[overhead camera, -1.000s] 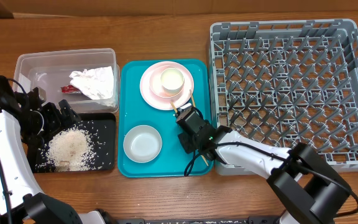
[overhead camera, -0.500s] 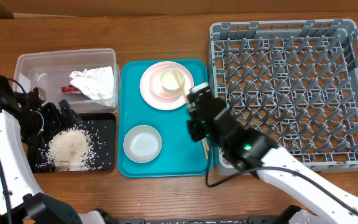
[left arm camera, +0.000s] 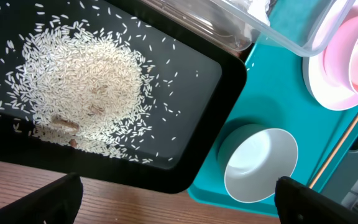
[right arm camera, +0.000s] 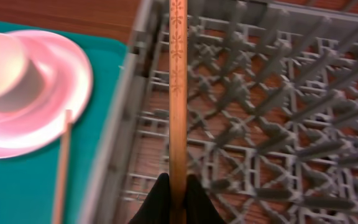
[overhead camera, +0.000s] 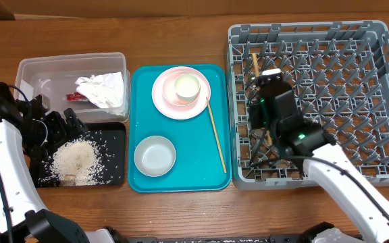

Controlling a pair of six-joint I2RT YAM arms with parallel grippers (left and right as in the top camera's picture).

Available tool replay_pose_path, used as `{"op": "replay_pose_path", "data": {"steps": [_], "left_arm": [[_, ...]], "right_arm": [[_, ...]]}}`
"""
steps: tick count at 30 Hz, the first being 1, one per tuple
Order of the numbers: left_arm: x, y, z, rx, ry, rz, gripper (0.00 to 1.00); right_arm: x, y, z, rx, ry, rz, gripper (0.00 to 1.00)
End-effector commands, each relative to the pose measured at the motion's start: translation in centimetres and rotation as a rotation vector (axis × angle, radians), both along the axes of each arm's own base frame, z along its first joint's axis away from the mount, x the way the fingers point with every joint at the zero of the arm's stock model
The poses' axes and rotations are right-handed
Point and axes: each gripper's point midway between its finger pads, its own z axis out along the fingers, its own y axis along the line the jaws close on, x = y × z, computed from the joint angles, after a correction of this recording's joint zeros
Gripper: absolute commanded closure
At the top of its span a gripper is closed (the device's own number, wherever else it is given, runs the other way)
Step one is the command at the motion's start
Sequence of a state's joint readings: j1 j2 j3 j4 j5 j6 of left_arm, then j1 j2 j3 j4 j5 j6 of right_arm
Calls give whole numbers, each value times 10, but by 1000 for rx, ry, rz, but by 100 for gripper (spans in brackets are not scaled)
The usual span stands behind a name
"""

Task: Sort waste into correct bins and load items into the dishwasher
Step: 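Carry the chopstick right and release it into the grey dish rack, then move the right gripper back over the remaining chopstick on the teal tray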

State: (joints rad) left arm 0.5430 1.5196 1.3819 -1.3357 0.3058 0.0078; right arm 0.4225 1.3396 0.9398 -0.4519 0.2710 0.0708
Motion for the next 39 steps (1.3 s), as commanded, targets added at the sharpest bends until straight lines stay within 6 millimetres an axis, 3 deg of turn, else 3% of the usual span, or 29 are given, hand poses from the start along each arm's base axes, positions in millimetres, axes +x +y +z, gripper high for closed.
{"op": "replay_pose_path", "data": {"steps": [1, 6, 12, 16, 18, 19, 21, 24, 28, 31, 33, 36, 39], "left_arm": [[4, 0, 7, 19, -25, -22, 0], [4, 0, 7, 19, -25, -22, 0], [4, 0, 7, 19, -25, -22, 0], [4, 0, 7, 19, -25, -22, 0], [4, 0, 7, 19, -25, -22, 0], [4, 0, 7, 19, -25, -22, 0], [4, 0, 7, 19, -25, -22, 0], [4, 0, 7, 19, -25, -22, 0], [4, 0, 7, 19, -25, -22, 0], [4, 0, 7, 19, -25, -22, 0], [4, 0, 7, 19, -25, -22, 0], [4, 0, 7, 19, -25, -22, 0], [4, 0, 7, 19, -25, -22, 0]], "right_arm": [[8, -22, 0, -55, 3, -26, 96], [13, -43, -19, -97, 61, -54, 96], [17, -57, -56, -142, 167, -33, 96], [17, -62, -69, -150, 201, -45, 96], [17, -63, -70, -150, 203, -46, 95], [17, -63, -70, -150, 203, -46, 90], [17, -63, -70, -150, 202, -46, 62], [20, -62, -68, -147, 191, -47, 60], [22, -58, -54, -142, 171, -39, 65], [18, -45, -28, -129, 144, -3, 65], [14, -24, -5, -87, 108, 56, 65], [0, 28, 33, 39, 33, 232, 63], [-22, 79, 54, 140, -5, 412, 61]]}}
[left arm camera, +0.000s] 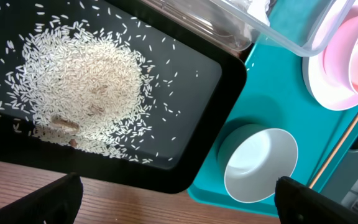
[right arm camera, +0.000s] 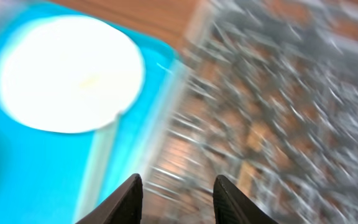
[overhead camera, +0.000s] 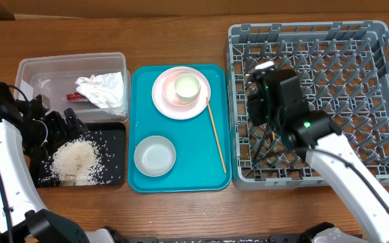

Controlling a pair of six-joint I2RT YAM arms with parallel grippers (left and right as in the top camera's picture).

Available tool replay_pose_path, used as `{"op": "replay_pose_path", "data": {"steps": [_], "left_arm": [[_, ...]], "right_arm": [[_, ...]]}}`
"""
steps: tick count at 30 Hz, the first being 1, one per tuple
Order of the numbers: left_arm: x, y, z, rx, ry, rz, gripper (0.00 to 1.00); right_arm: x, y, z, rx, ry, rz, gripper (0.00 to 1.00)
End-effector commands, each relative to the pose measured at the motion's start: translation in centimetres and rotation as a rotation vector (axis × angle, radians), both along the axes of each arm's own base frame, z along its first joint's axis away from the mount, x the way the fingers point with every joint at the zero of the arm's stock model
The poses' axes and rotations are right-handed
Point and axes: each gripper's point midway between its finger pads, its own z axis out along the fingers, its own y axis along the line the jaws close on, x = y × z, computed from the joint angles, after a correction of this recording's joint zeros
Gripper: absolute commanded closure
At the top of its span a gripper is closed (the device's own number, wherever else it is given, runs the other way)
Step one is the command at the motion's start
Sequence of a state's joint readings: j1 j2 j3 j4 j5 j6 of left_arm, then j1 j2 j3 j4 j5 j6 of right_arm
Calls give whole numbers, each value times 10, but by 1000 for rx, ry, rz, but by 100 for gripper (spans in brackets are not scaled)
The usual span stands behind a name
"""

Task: Sort waste into correct bins and load items into the dishwasher
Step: 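Move the right gripper back over the remaining chopstick on the teal tray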

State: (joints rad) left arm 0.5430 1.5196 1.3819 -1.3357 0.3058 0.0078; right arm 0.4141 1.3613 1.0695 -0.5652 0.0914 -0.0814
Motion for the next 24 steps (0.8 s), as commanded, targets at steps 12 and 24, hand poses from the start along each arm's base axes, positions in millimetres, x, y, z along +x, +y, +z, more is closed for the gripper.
{"op": "replay_pose_path", "data": {"steps": [12, 24], "left_arm": [[4, 0, 7, 19, -25, -22, 0], [4, 0, 7, 19, -25, -22, 0]], "right_arm": [[-48, 109, -24, 89, 117, 336, 60], [-46, 115, -94, 9, 270, 333, 56]]}}
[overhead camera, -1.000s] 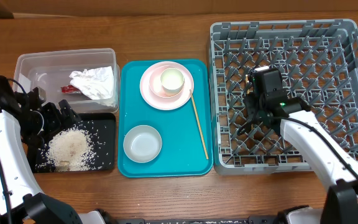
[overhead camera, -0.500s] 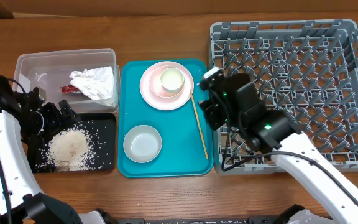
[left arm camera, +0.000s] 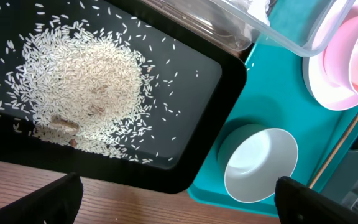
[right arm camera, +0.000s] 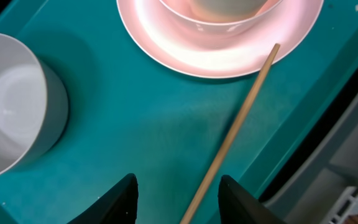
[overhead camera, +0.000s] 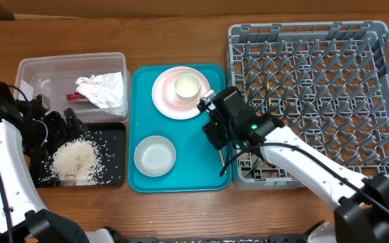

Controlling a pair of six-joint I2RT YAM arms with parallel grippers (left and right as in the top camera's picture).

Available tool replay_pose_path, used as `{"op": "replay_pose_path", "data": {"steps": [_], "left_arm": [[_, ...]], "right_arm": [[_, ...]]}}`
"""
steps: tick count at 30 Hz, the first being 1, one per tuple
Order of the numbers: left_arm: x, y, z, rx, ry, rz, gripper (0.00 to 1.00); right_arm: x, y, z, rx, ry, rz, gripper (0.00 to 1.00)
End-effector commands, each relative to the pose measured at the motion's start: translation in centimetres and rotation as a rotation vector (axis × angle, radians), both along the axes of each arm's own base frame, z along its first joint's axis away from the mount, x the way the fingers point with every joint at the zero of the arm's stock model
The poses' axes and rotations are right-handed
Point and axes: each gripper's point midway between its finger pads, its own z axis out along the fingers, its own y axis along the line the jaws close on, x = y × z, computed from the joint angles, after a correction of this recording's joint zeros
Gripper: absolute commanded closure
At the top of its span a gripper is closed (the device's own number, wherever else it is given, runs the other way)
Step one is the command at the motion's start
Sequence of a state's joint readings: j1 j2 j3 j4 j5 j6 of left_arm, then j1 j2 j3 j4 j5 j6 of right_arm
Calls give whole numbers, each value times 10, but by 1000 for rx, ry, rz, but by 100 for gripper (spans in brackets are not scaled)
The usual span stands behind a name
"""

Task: Sort waste into correct bins and load items into the dishwasher
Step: 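Move the right gripper back over the remaining chopstick on the teal tray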

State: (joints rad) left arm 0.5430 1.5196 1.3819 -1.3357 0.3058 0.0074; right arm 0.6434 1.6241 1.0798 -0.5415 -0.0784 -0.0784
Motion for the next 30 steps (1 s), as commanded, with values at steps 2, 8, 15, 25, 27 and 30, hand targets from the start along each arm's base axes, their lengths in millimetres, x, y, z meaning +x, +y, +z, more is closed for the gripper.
{"op": "replay_pose_path", "data": {"steps": [2, 8, 15, 25, 27, 30], "left_arm": [[4, 0, 7, 19, -25, -23, 0], [4, 0, 7, 19, -25, -23, 0], [4, 0, 7, 19, -25, -23, 0], [4, 0, 7, 19, -25, -23, 0], [4, 0, 7, 19, -25, -23, 0], [4, 0, 7, 19, -25, -23, 0]], "right_arm": [[3, 6, -9, -2, 14, 3, 56], [5, 6, -28, -15, 52, -23, 56], [12, 11, -50, -12, 80, -66, 56], [36, -7, -50, -60, -4, -242, 56], [39, -5, -48, -48, -17, -244, 56], [44, -3, -45, -38, -38, -248, 56]]}}
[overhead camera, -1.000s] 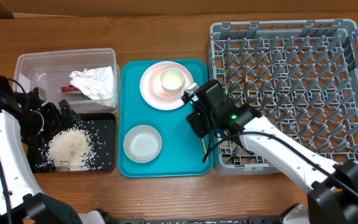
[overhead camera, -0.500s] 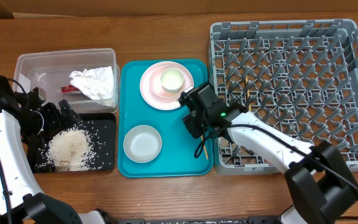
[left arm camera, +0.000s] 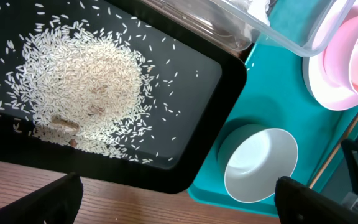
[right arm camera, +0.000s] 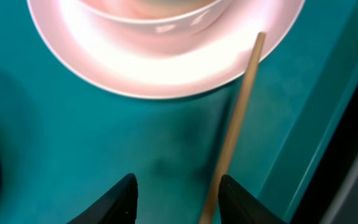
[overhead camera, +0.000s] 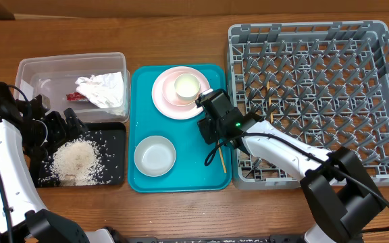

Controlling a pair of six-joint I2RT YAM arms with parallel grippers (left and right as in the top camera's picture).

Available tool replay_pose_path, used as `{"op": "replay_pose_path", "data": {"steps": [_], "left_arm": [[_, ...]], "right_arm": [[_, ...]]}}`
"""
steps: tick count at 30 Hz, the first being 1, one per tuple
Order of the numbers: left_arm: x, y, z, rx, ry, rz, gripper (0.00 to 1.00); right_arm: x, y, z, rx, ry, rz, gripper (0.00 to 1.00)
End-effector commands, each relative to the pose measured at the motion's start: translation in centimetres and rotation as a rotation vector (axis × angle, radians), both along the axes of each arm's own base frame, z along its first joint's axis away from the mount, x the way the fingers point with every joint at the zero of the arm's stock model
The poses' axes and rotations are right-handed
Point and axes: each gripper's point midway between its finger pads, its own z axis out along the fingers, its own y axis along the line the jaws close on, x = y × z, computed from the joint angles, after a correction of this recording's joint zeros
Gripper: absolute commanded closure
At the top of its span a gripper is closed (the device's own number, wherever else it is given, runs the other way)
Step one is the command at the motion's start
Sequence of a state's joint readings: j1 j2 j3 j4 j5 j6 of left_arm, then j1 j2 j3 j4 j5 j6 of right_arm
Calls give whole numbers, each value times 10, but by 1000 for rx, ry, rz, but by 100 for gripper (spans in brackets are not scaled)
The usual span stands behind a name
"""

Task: Sort waste into correct bins and load items into the dishwasher
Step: 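Move the right gripper back over the remaining chopstick on the teal tray, then lower the right gripper and close it on the second chopstick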

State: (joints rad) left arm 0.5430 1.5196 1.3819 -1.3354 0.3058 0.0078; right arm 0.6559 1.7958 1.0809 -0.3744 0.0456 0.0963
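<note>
My right gripper [overhead camera: 213, 131] hangs open low over the teal tray [overhead camera: 181, 179], just below the pink plate [overhead camera: 171, 101] that holds a pale cup [overhead camera: 187, 86]. In the right wrist view a wooden chopstick [right arm camera: 236, 130] lies on the tray between the fingers, close to the right fingertip [right arm camera: 236, 198]; my right gripper [right arm camera: 180, 202] holds nothing. A white bowl [overhead camera: 155, 155] sits at the tray's front. A thin brown stick [overhead camera: 270, 116] shows in the grey dish rack [overhead camera: 316, 40]. My left gripper [left arm camera: 178, 183] stands open over the rice tray's edge.
A black tray [overhead camera: 113, 135] of loose rice [overhead camera: 75, 160] lies at the front left. Behind it a clear bin [overhead camera: 39, 67] holds crumpled white paper [overhead camera: 101, 88] and a red scrap. The rack's grey wall [overhead camera: 234, 101] runs close along the teal tray's right side.
My right gripper, still open, now sits lower and closer to the plate, with the chopstick between its fingers. The left arm, bowl, plate and bins are unchanged.
My right gripper was shut on a chopstick over the left part of the rack. Then it was open and empty, in blur near the tray's edge. Then it hung open above the tray's chopstick, and now it straddles that chopstick. The left arm stayed put throughout.
</note>
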Motion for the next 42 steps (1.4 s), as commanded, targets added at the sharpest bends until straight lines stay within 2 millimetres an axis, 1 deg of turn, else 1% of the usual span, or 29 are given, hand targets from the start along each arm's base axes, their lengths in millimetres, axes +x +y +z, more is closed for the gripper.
{"op": "replay_pose_path", "data": {"steps": [1, 7, 12, 16, 26, 34, 42], "left_arm": [[4, 0, 7, 19, -24, -22, 0], [4, 0, 7, 19, -24, -22, 0], [4, 0, 7, 19, -24, -22, 0], [4, 0, 7, 19, -24, -22, 0], [4, 0, 7, 19, -24, -22, 0], [4, 0, 7, 19, -25, -23, 0], [4, 0, 7, 19, -24, -22, 0]], "right_arm": [[12, -7, 2, -23, -38, -50, 56], [12, -16, 0, -42, -33, -133, 56], [12, -15, 2, -75, -69, -170, 57], [9, -11, 3, -91, -88, -161, 56], [9, -11, 3, -94, -90, -162, 57], [3, -8, -4, -58, -48, -188, 58], [3, -8, -4, -59, -48, -188, 58]]}}
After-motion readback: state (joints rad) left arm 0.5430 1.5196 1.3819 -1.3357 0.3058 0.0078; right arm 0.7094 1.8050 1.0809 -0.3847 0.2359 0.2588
